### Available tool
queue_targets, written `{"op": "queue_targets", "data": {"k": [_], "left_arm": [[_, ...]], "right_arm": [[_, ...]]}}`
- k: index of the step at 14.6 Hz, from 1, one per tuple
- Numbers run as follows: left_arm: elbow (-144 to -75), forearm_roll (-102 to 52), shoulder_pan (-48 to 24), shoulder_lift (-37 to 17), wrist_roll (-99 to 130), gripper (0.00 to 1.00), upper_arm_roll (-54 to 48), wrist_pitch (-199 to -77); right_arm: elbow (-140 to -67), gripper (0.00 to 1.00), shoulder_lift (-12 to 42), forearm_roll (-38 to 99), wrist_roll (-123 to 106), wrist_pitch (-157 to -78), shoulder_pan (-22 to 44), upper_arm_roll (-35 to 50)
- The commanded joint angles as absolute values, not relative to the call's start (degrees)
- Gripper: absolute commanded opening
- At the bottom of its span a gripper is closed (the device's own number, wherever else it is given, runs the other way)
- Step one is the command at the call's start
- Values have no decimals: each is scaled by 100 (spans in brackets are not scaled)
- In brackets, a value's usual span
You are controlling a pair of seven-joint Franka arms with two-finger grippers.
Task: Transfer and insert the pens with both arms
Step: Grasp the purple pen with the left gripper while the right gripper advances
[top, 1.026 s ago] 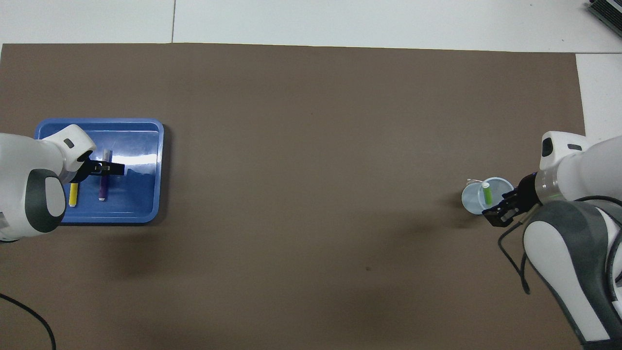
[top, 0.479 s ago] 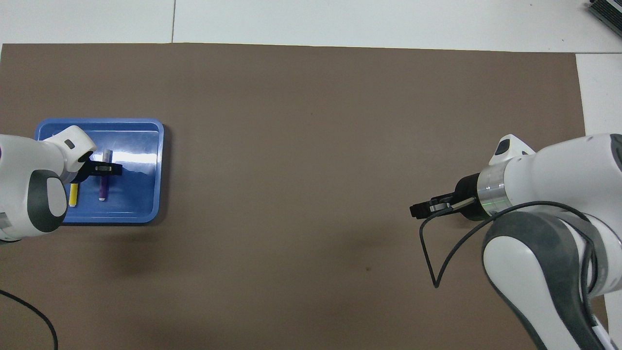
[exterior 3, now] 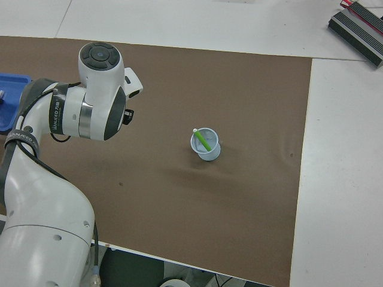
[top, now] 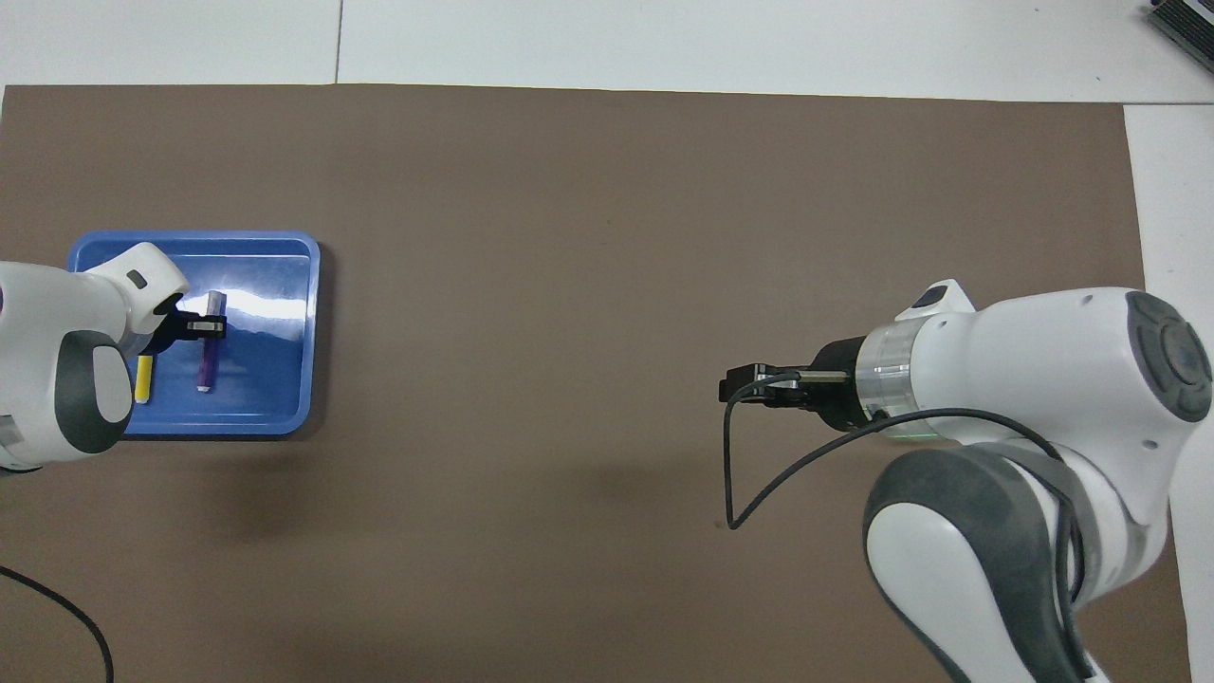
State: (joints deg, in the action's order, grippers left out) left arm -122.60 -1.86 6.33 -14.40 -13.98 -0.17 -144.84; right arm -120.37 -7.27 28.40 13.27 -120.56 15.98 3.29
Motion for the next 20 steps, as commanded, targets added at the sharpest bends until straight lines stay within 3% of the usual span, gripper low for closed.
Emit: {"op": "queue_targets", "data": {"k": [1,8,16,20], "left_arm": [[-12366,-132,615,-1564,-1406,0,53,-14713],[-11990,-132,580,-1407,-1196,0,35,-13687],[-11180,-1010,563,-801,1323,0,-359,-11736],[-11145,-1897,519,-396,2862,0,-475,-11260]], "right_arm": [[-12111,66,-651,3128,1966,-12488,1862,325],[-12138,68,-440,3480,3005,-13332,2381,325],[-12138,72,-255,3929,3208,-13842,2645,325],[-12138,72,-246,3929,3384,-13860,2768,325]]}}
